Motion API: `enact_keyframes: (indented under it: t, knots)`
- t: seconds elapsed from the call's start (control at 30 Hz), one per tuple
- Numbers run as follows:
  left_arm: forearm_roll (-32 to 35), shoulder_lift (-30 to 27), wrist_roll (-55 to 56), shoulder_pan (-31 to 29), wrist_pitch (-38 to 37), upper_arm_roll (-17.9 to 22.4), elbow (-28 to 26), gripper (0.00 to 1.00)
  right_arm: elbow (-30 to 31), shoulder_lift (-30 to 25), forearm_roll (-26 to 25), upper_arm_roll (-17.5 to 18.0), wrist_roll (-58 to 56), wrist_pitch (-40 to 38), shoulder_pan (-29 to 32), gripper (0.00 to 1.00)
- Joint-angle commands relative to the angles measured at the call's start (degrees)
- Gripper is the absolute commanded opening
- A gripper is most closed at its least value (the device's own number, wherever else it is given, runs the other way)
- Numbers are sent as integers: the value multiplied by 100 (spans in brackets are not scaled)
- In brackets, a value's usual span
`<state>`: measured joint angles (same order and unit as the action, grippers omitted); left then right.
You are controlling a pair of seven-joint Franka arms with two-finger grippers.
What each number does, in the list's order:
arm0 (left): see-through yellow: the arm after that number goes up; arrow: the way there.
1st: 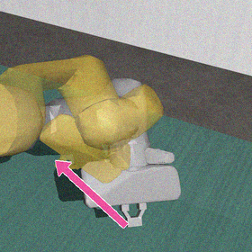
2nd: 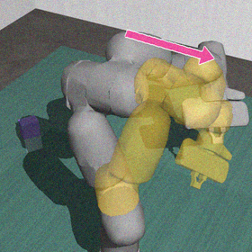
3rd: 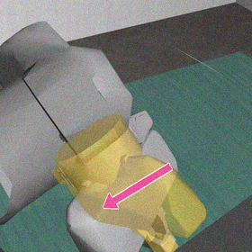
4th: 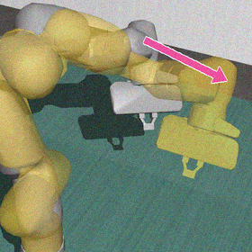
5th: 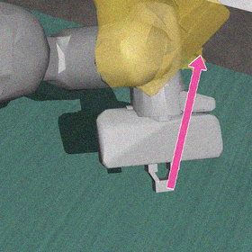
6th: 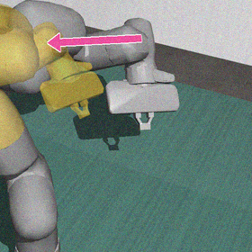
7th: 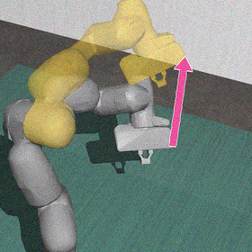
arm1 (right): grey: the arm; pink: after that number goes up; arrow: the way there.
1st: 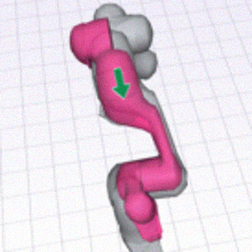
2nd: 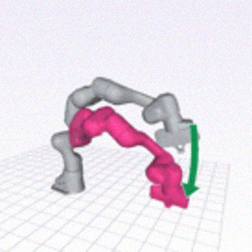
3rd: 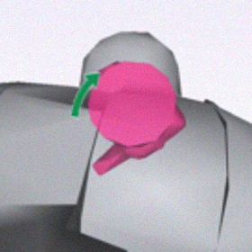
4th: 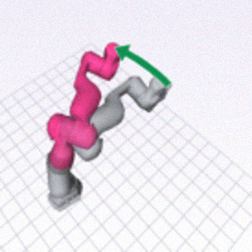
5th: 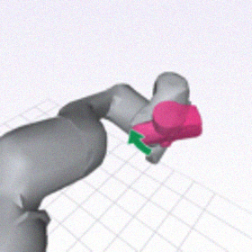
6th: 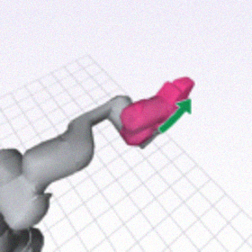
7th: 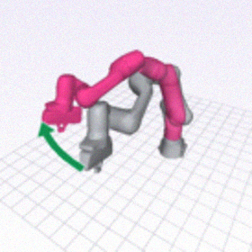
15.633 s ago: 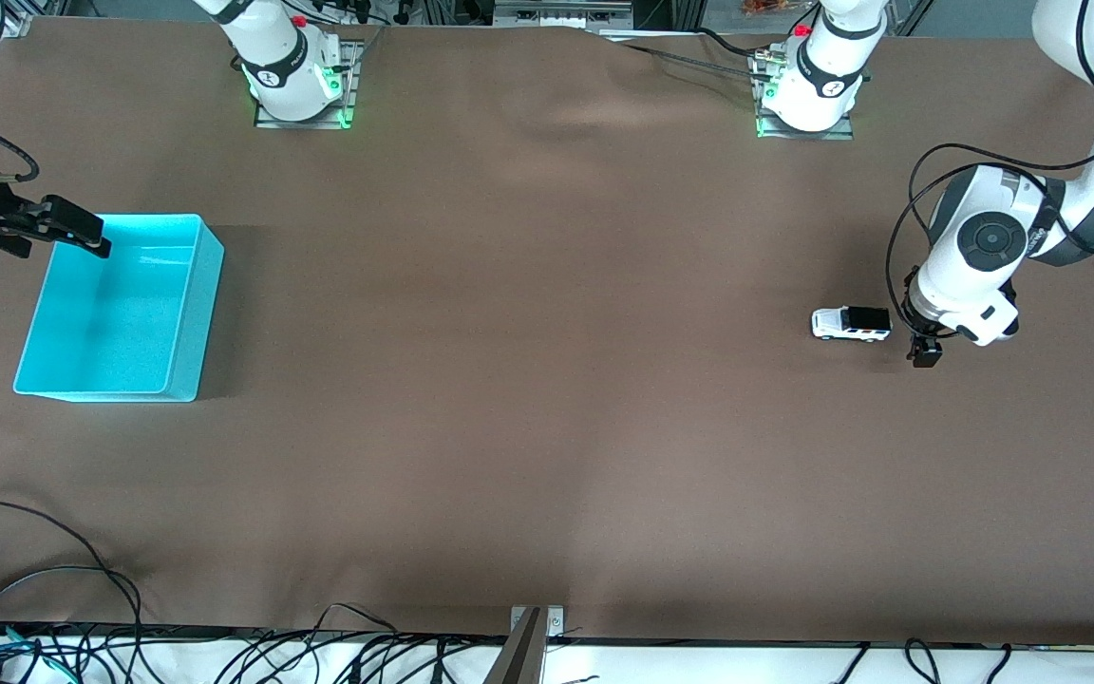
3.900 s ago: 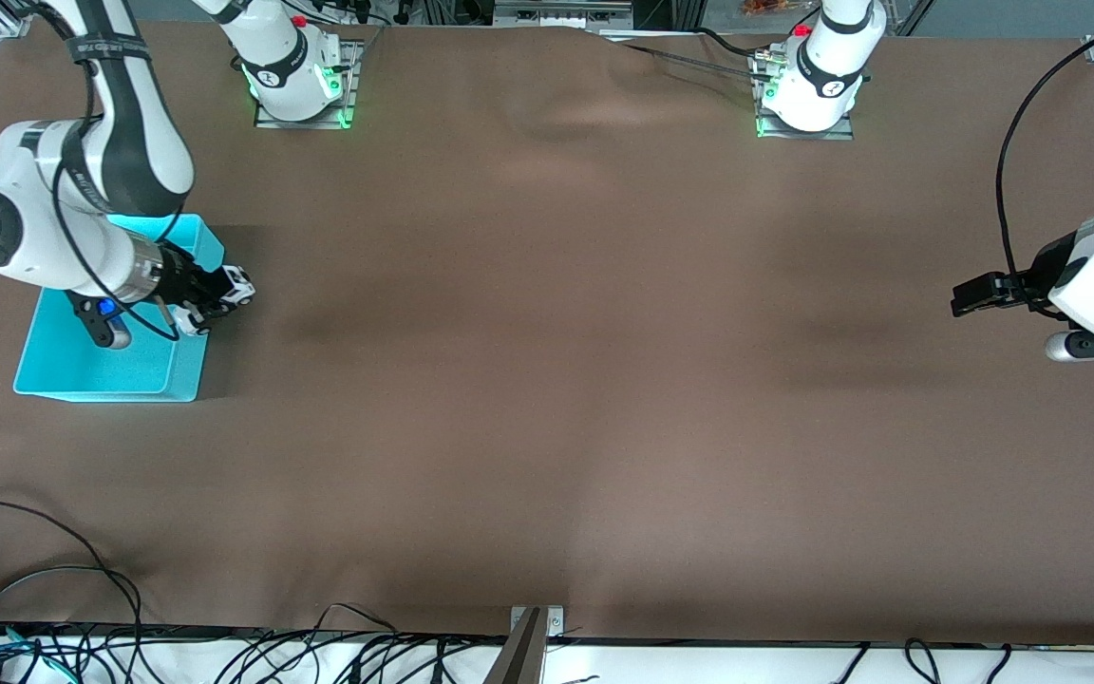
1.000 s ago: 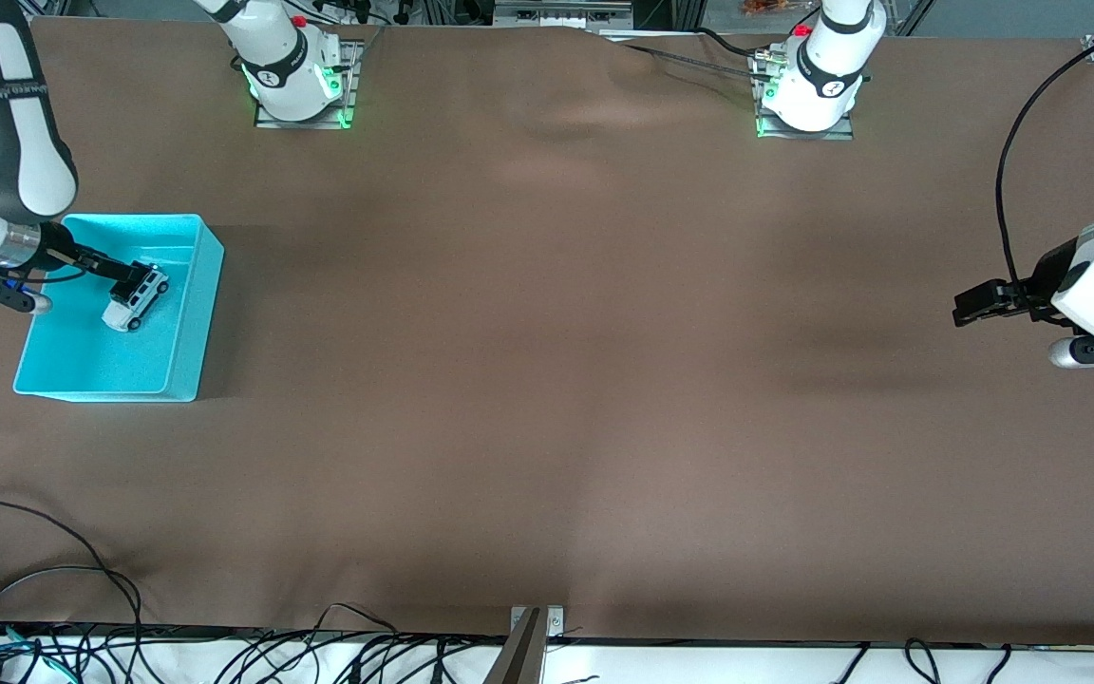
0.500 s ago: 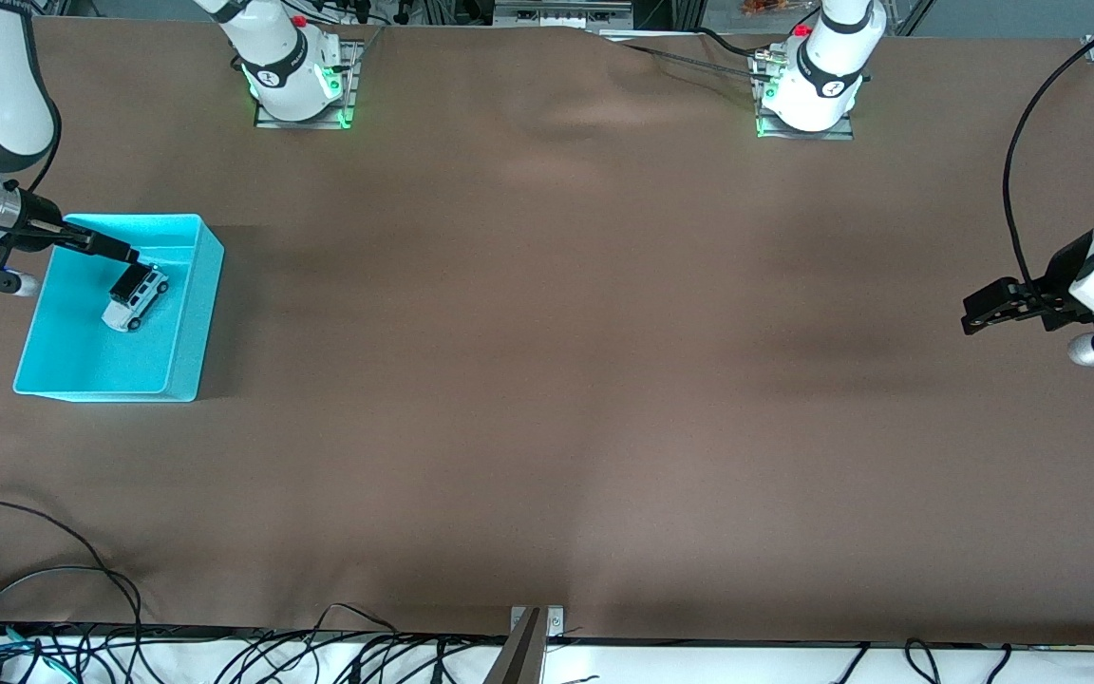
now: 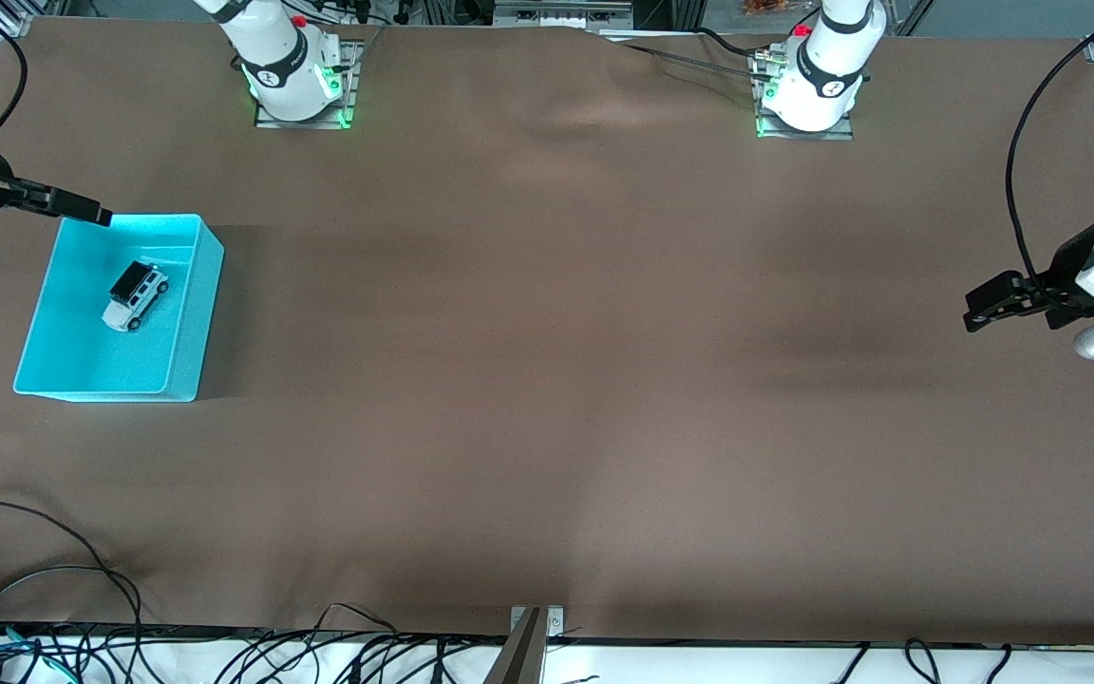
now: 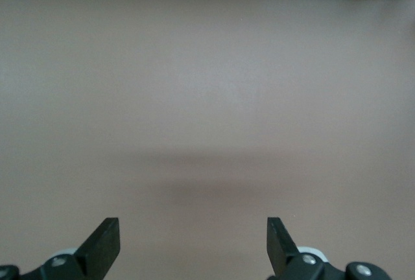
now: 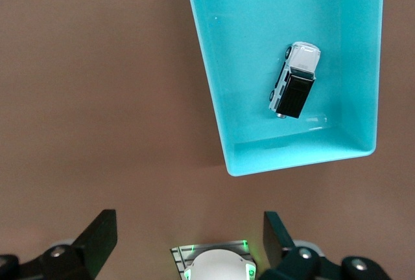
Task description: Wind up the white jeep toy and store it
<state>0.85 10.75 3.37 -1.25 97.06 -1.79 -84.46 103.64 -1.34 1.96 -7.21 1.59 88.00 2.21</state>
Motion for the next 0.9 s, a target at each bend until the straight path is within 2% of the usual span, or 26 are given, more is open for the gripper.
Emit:
enact_keyframes:
  t: [0.0,0.2,0.47,0.87]
  knots:
    - [-182,-152,-152,-51,-152,-5,-9,100,-634,64,24,220,79,-476,-37,100]
    - [-173,-152,-143,-42,-152,-5,-53,100,-1039,99,15,571,105,-644,-72,100]
    - [-173,-152,-143,-51,-152,-5,-53,100,-1092,99,-64,958,746,-434,-81,100]
    - [-173,-152,-143,-51,-161,-5,-53,100,-1004,90,-90,1020,931,358,-89,100]
